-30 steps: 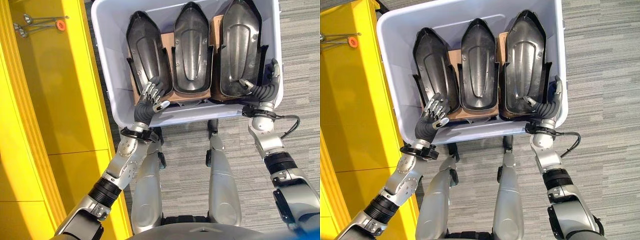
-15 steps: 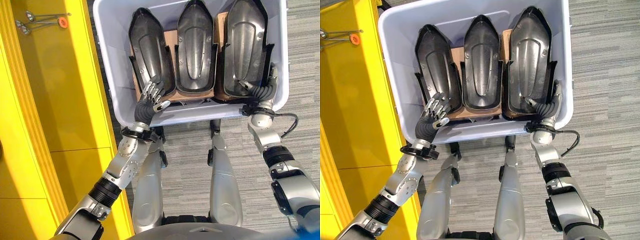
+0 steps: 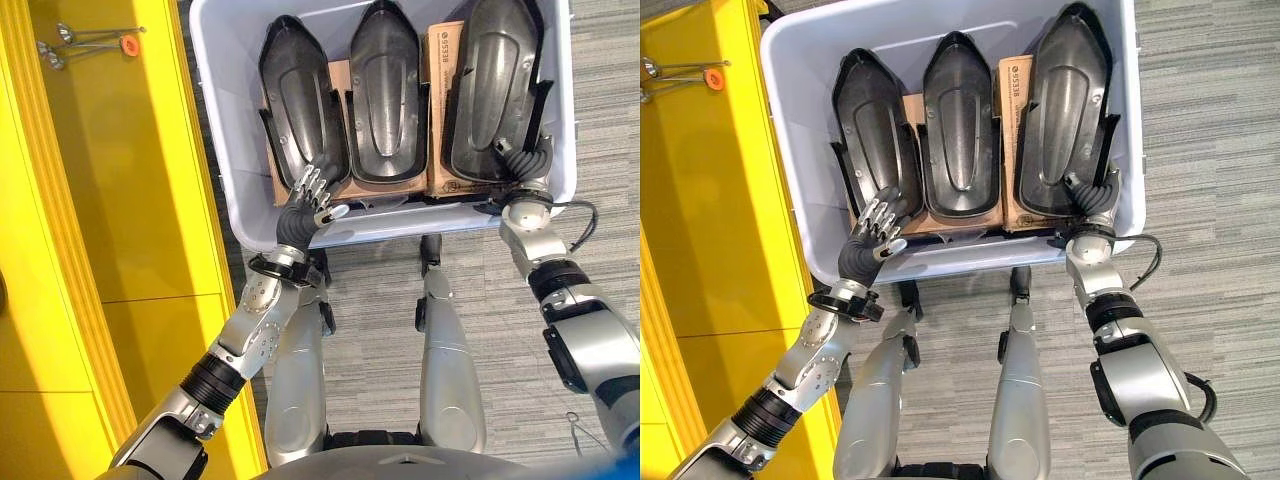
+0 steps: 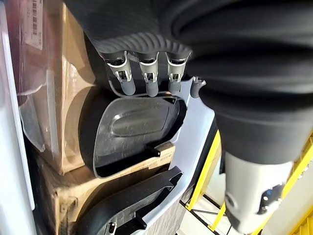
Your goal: Move parts from the plastic box to the shelf.
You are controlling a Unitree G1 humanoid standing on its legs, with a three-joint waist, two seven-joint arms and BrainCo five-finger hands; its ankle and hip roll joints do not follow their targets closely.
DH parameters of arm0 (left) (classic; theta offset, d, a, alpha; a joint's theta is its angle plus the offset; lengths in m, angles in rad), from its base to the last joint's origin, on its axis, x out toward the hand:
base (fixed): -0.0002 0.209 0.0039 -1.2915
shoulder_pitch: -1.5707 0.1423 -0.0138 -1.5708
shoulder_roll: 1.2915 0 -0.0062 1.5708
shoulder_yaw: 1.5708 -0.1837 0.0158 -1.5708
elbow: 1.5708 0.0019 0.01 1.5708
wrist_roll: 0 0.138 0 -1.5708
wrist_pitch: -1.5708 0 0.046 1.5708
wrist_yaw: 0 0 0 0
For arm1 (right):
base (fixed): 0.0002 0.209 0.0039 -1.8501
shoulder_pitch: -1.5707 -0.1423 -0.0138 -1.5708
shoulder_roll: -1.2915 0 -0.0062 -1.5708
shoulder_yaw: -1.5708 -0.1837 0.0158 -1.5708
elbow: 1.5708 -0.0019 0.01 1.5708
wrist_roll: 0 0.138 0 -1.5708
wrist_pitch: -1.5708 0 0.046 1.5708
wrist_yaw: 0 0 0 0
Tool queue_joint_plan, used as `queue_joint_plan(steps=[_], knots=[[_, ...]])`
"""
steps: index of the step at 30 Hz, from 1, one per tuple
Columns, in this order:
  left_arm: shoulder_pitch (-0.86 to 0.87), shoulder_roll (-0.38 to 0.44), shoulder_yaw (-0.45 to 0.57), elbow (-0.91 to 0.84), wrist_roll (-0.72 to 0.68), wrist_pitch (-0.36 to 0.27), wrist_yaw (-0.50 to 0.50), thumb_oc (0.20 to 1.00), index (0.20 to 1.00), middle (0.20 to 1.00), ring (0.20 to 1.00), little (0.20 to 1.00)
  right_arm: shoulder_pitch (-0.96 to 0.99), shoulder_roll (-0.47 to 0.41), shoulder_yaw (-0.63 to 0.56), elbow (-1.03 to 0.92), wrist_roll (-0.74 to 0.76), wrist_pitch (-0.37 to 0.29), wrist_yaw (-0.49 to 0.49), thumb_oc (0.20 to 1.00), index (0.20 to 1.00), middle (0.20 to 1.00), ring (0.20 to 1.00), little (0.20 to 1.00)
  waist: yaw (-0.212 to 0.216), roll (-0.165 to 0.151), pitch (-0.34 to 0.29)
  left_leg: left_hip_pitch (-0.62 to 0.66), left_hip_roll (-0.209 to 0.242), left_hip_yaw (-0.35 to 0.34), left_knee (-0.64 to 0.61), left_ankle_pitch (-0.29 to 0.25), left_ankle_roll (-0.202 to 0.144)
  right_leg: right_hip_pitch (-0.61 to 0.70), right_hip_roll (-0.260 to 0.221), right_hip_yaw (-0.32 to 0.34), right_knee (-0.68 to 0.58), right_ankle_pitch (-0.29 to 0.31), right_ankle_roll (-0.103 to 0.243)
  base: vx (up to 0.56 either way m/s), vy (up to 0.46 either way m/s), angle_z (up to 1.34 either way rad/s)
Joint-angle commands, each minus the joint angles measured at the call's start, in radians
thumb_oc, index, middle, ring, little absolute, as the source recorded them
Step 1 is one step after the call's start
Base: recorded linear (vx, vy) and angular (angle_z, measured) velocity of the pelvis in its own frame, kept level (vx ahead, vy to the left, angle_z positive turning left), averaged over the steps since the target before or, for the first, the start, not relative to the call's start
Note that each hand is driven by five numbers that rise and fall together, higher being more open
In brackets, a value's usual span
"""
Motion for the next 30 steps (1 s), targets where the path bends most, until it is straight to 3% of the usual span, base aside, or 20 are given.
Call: queue_joint_plan(steps=[1, 9, 12, 17, 23, 30], knots=[[0.011, 0.002, 0.007, -0.054, -0.005, -0.035, -0.027, 1.0, 1.0, 1.0, 1.0, 1.0, 0.03, -0.034, 0.035, -0.029, 0.025, -0.013, 0.037, 0.2, 0.2, 0.2, 0.2, 0.2, 0.016, 0.001, -0.043, 0.015, 0.068, -0.087, 0.067, -0.045, -0.065, -0.03, -0.016, 0.016, 0.104, 0.002, 0.026, 0.0, 0.0, 0.0], [0.031, 0.004, 0.027, -0.045, -0.01, -0.034, -0.036, 1.0, 1.0, 1.0, 1.0, 1.0, 0.152, -0.082, -0.06, -0.214, -0.002, -0.042, -0.015, 0.2, 0.2, 0.2, 0.2, 0.2, 0.009, -0.015, -0.076, 0.072, 0.07, -0.086, 0.049, -0.048, -0.067, 0.032, -0.019, 0.002, 0.093, -0.004, 0.029, 0.02, -0.005, 0.01], [0.051, 0.008, 0.046, -0.033, -0.03, -0.025, -0.049, 1.0, 1.0, 1.0, 1.0, 1.0, 0.209, -0.126, -0.121, -0.369, -0.043, -0.053, -0.034, 0.2, 0.2, 0.2, 0.2, 0.2, 0.005, -0.036, -0.102, 0.121, 0.079, -0.089, 0.037, -0.052, -0.07, 0.086, -0.018, -0.008, 0.082, -0.008, 0.033, 0.03, -0.037, 0.02], [0.072, 0.015, 0.06, -0.021, -0.036, -0.012, -0.072, 1.0, 1.0, 1.0, 1.0, 1.0, 0.276, -0.127, -0.172, -0.535, -0.104, -0.064, -0.036, 0.2, 0.2, 0.2, 0.2, 0.2, 0.002, -0.053, -0.132, 0.182, 0.09, -0.097, 0.025, -0.055, -0.072, 0.158, -0.013, -0.017, 0.063, -0.014, 0.032, 0.03, -0.031, 0.02], [0.126, 0.021, 0.103, -0.014, -0.048, 0.004, -0.104, 1.0, 1.0, 1.0, 1.0, 1.0, 0.409, -0.097, -0.211, -0.771, -0.166, -0.089, 0.026, 0.2, 0.2, 0.2, 0.2, 0.2, -0.004, -0.079, -0.18, 0.268, 0.102, -0.096, -0.004, -0.044, -0.075, 0.265, -0.009, -0.029, 0.007, -0.011, 0.033, 0.04, -0.041, 0.07], [0.204, 0.031, 0.179, 0.005, -0.045, 0.017, -0.138, 1.0, 1.0, 1.0, 1.0, 1.0, 0.554, -0.062, -0.212, -0.911, -0.165, -0.105, 0.145, 0.2, 0.2, 0.2, 0.2, 0.2, -0.008, -0.092, -0.247, 0.385, 0.124, -0.069, -0.08, -0.017, -0.085, 0.367, 0.005, -0.04, -0.058, -0.01, 0.041, 0.05, -0.031, -0.03]])
